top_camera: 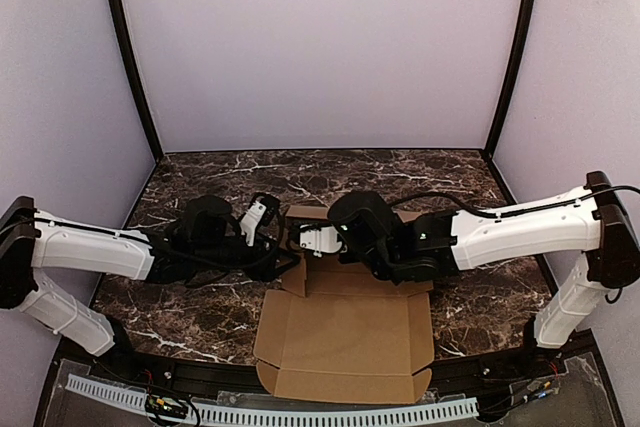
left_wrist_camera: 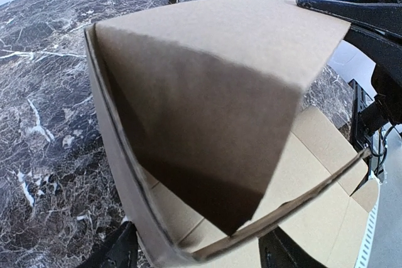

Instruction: Fold the paper box

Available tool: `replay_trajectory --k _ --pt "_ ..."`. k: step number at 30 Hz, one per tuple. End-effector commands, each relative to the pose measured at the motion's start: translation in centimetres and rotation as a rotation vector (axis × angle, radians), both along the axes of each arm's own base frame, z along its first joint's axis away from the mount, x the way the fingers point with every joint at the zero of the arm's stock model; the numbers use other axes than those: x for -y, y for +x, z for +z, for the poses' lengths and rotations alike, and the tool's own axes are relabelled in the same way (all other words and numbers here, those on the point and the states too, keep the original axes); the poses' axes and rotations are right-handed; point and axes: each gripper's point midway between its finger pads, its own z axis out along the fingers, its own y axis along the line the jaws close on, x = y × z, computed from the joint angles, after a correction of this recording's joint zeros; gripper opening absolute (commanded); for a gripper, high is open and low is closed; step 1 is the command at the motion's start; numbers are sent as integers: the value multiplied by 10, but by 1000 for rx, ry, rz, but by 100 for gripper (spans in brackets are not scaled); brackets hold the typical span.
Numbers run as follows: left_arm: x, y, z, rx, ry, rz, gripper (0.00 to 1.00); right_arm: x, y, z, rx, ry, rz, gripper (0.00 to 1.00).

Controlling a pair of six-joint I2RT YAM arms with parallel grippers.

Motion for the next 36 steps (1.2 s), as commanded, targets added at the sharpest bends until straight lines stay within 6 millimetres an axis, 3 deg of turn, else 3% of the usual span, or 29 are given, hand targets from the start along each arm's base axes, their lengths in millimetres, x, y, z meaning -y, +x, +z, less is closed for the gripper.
replay_trajectory --k 1,17,26,36 --pt "8 -1 6 28 -28 -8 65 5 -7 -25 -44 -77 -12 0" --pt "20 7 20 65 -85 22 62 11 0 -26 1 -111 -97 0" --pt "24 9 9 62 -63 38 60 13 -16 -50 -18 -179 -48 0" --pt "23 15 -2 86 -48 65 57 17 -46 -90 -84 -228 0 0"
